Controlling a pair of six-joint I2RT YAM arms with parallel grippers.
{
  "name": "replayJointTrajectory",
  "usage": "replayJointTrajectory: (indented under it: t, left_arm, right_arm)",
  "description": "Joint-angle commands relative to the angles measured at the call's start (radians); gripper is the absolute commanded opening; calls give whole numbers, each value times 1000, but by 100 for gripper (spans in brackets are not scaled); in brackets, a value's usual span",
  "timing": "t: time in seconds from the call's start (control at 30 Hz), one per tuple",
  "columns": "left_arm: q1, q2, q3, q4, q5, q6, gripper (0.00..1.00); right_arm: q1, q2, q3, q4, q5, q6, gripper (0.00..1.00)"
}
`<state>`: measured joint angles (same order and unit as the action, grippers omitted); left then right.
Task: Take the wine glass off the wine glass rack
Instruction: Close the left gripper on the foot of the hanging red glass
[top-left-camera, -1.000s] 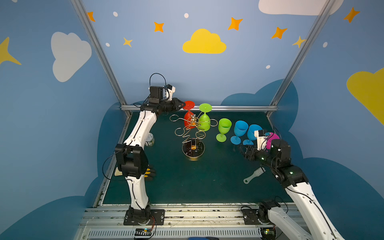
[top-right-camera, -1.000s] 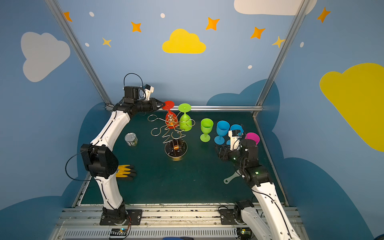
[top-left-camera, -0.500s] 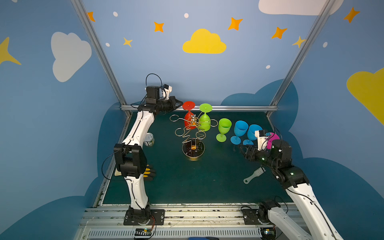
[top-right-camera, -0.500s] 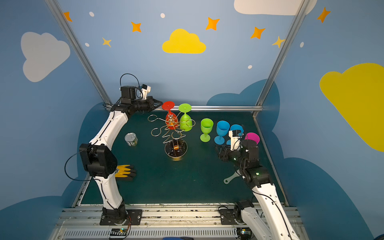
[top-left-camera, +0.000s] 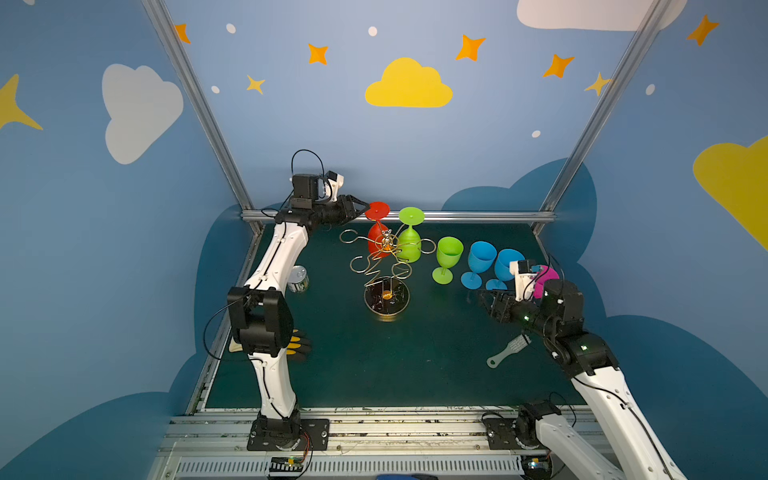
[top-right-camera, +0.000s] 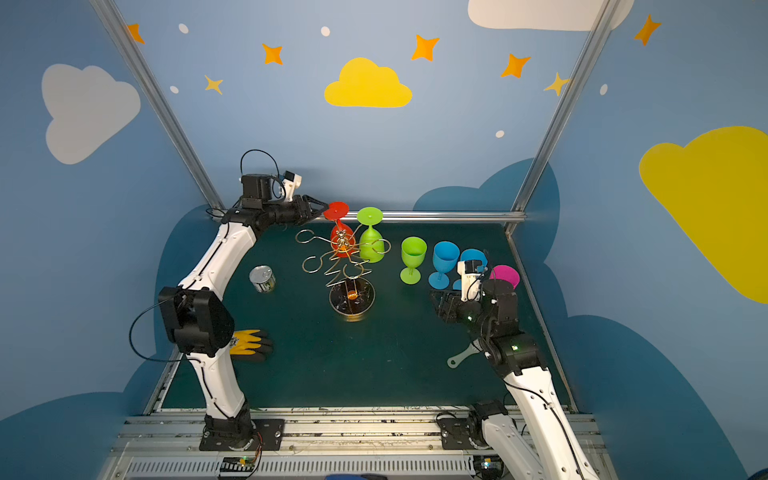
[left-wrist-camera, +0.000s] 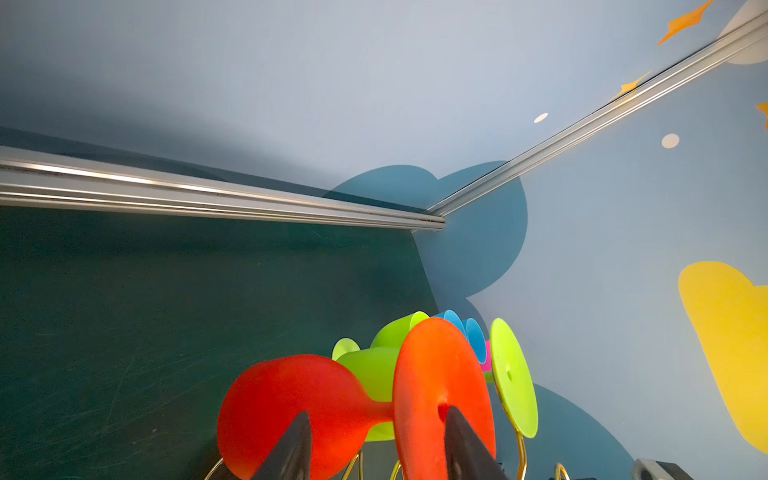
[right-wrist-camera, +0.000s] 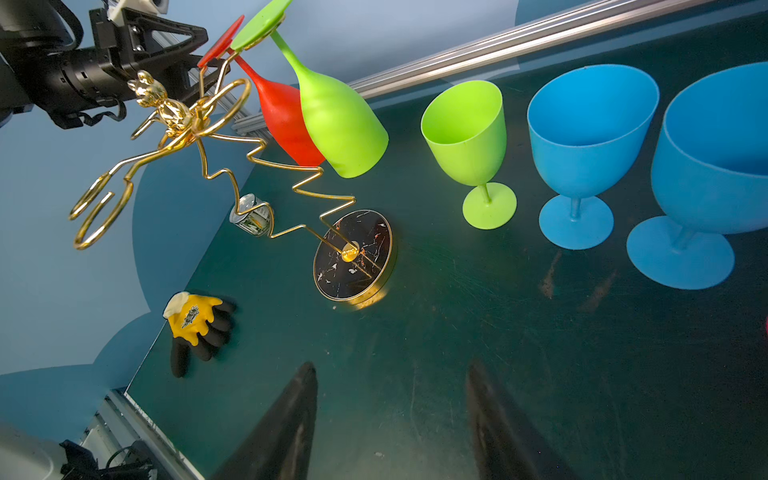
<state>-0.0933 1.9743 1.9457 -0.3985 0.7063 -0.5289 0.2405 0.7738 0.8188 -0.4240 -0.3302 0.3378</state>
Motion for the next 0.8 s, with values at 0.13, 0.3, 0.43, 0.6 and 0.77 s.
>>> replayJointTrajectory:
  t: [0.13, 0.3, 0.43, 0.6, 0.77]
  left_arm:
    - [-29, 2, 54, -44, -6, 53, 53]
    - [-40, 28, 76, -48, -4, 49, 50]
    - [-40, 32, 79, -49, -4, 44, 40]
    - [-39, 26, 79, -67, -13, 59, 27]
    - [-34, 21, 79, -73, -16, 58, 21]
  right_arm:
    - [5, -9, 32, -8, 3, 2, 57]
    - [6, -17, 29, -15, 8, 1, 57]
    - [5, -21, 32, -22, 13, -2, 57]
    - [4, -26, 31, -24, 16, -4, 58]
    - [5, -26, 28, -26, 14, -3, 58]
